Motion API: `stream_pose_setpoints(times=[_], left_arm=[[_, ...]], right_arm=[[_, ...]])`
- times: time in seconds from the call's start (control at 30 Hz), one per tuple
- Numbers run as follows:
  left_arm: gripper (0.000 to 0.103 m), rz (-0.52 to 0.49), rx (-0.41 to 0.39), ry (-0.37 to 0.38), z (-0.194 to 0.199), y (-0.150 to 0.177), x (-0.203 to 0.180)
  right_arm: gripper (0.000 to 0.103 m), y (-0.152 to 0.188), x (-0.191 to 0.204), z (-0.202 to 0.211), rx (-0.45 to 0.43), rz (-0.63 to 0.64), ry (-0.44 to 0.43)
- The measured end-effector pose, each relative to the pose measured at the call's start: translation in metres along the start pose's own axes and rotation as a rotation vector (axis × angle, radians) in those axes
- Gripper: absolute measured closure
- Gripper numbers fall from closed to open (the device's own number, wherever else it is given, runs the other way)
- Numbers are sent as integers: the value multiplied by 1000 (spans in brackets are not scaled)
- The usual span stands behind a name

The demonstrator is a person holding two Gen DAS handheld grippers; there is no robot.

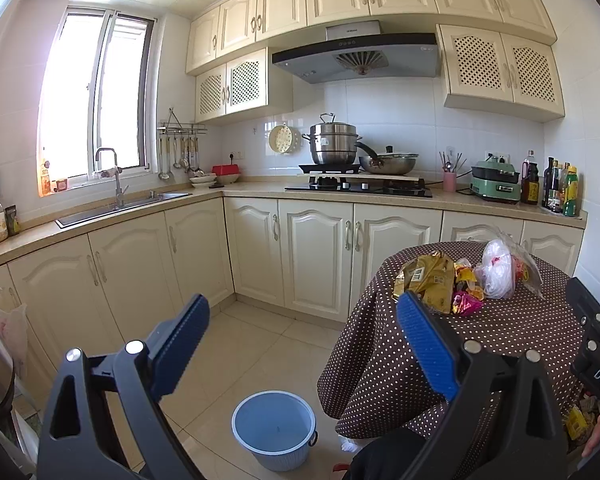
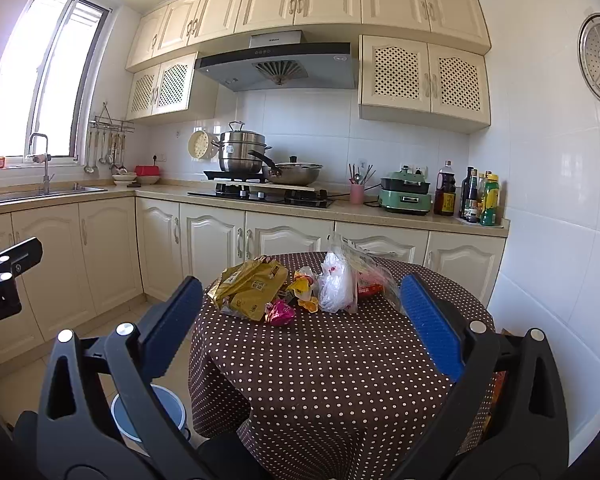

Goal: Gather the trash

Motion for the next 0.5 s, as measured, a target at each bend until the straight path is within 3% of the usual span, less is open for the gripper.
stream_pose_setpoints(times=[0.5], left_arm=[[10,-7,4,-1,0,0,-8]], right_arm=[[6,8,-4,-9,5,-5,-3]])
Point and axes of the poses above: each gripper's, at about its wrist camera, not at the fingertips, and z roughly against the way its jaws point, x to its left, y to its underside, the point moved 9 cm from there along -z, roughly the way its jaws point, and after that the axes turned 7 degrees about -y, right-handed, at the moved point
